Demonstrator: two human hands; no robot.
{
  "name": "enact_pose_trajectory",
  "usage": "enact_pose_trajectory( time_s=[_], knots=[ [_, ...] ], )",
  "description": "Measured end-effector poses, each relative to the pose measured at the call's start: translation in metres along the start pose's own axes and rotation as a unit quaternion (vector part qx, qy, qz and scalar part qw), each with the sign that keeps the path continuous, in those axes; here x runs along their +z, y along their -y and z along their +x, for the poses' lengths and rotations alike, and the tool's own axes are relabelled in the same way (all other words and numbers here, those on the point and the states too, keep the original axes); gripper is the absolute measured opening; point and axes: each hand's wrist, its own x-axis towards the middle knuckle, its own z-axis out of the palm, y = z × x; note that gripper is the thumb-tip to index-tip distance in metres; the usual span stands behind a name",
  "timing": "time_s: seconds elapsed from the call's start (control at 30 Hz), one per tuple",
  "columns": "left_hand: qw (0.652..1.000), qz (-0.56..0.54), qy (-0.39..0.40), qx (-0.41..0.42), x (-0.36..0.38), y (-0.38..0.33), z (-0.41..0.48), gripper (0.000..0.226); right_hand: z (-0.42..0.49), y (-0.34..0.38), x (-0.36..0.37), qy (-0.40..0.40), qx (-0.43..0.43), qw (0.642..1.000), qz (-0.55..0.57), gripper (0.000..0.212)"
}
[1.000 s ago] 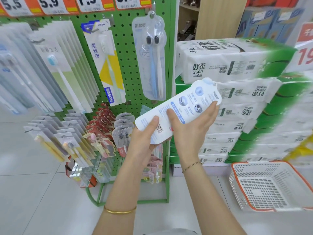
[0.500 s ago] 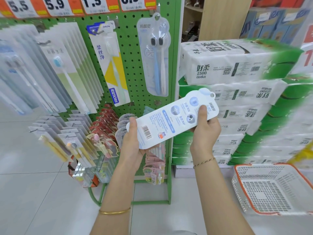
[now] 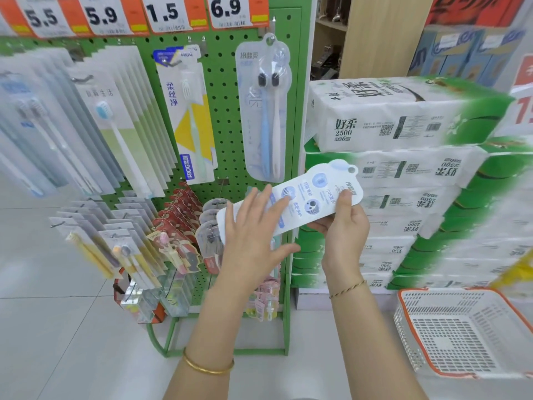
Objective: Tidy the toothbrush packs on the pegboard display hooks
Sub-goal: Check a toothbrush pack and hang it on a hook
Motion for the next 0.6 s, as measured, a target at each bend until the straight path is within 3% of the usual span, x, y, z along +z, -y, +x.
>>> enact_pose_trajectory(
  time_s=[0.17,0.27,0.4,0.53,0.6],
  knots=[
    [0.998,-0.033,-0.055,0.019,0.0,0.001,0.013,0.067,-0.006,0.013,0.004,0.094,-0.021,0.995,-0.004,0.024],
    [0.985,-0.158,-0.043,-0.059,-0.012,-0.004,0.014,0.048,-0.006,0.018,0.006,0.155,-0.026,0.987,-0.016,0.02],
    [0.94,-0.321,-0.055,-0.099,-0.022,-0.008,0.016,0.031,-0.001,0.018,0.012,0.196,-0.033,0.978,-0.06,0.039],
    [0.871,-0.471,-0.054,-0.129,-0.033,-0.016,0.026,0.031,0.0,0.029,0.03,0.261,-0.097,0.959,-0.053,0.016],
    [0.865,-0.479,-0.076,-0.125,-0.04,-0.017,0.034,0.026,0.004,0.038,0.039,0.253,-0.145,0.955,-0.061,0.013]
  ],
)
